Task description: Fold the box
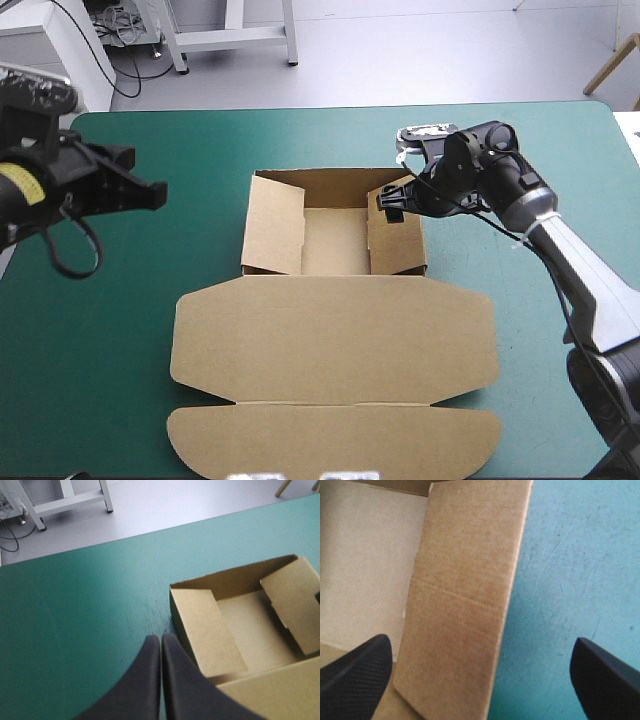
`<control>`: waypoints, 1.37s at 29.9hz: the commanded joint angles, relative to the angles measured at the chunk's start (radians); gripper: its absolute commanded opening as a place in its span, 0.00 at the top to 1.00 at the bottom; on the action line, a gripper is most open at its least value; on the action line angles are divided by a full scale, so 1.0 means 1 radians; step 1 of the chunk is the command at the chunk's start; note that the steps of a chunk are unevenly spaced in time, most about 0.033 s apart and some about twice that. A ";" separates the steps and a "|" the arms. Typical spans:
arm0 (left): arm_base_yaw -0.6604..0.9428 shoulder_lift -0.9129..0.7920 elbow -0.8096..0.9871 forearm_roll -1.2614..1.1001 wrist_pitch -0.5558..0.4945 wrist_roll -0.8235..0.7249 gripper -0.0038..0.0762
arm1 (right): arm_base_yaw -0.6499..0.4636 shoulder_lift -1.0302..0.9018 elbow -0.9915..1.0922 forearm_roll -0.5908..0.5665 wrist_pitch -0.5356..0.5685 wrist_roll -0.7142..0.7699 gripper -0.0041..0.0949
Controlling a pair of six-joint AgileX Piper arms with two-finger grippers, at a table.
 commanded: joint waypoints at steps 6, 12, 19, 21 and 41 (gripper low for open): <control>-0.002 -0.271 0.324 0.008 0.046 -0.058 0.96 | 0.000 0.084 -0.022 -0.004 -0.069 -0.011 0.06; -0.002 -0.437 0.495 0.008 0.046 -0.069 0.96 | 0.000 0.120 -0.022 0.021 -0.066 -0.011 0.06; -0.002 -0.547 0.558 0.008 0.046 -0.093 0.96 | 0.000 0.138 -0.022 0.026 -0.015 -0.011 0.13; -0.002 -0.555 0.558 0.008 0.046 -0.106 0.96 | 0.000 0.155 -0.022 0.026 0.017 -0.002 0.28; -0.002 -0.555 0.558 0.008 0.046 -0.104 0.96 | -0.030 0.104 -0.127 -0.122 0.068 -0.011 0.97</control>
